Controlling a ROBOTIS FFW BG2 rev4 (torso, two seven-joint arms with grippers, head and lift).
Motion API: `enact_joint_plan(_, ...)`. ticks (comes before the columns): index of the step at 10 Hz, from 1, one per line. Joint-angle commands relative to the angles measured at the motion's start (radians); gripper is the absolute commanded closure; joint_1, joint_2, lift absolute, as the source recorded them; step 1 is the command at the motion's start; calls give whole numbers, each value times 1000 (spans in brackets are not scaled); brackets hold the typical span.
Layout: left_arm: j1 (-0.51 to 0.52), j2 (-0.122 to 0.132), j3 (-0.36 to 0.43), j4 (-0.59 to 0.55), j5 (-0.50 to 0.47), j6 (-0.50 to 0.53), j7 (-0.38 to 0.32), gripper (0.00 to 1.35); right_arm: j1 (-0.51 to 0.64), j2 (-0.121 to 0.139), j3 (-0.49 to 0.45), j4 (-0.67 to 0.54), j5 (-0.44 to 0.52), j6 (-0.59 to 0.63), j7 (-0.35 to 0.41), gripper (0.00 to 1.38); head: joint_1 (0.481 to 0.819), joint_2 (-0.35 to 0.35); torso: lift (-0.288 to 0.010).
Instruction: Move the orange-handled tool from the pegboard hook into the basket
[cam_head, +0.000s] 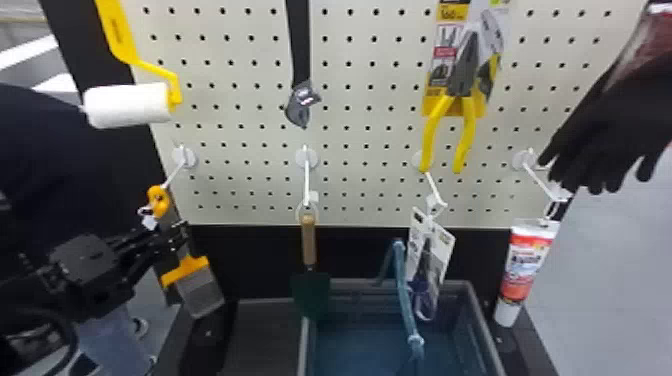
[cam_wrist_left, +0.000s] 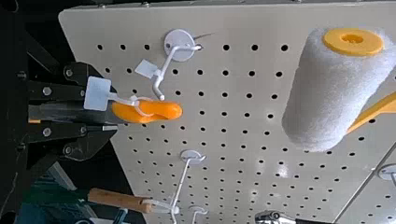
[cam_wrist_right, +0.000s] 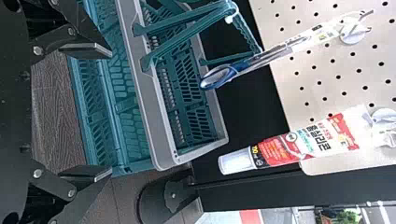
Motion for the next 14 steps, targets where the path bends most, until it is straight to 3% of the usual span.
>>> enact_joint_plan(1,-12,34,-35,-9,-11,49,-11,1213,-2,0,0,2,-2,0,-1,395,549,0,-100)
enact_joint_plan(2,-27,57,-57,-14,-36,82,-29,1213,-2,0,0,2,0,0,0,395,549,0,-100)
enact_joint_plan(3,-53,65,-65,-24,-79,119,-62,1213,-2,0,0,4,-2,0,0,395,549,0,-100)
enact_joint_plan(5,-102,62,-66,-36,-191,161,-135,1211,-4,-2,0,4,-2,0,0,395,549,0,-100)
enact_joint_plan(10,-113,73,-65,-46,-226,186,-134,1211,-6,-6,-2,4,-5,0,-1,395,549,0,-100)
enact_joint_plan(14,-145,105,-68,-46,-251,212,-140,1211,-11,-9,0,7,-6,0,-1,395,549,0,-100)
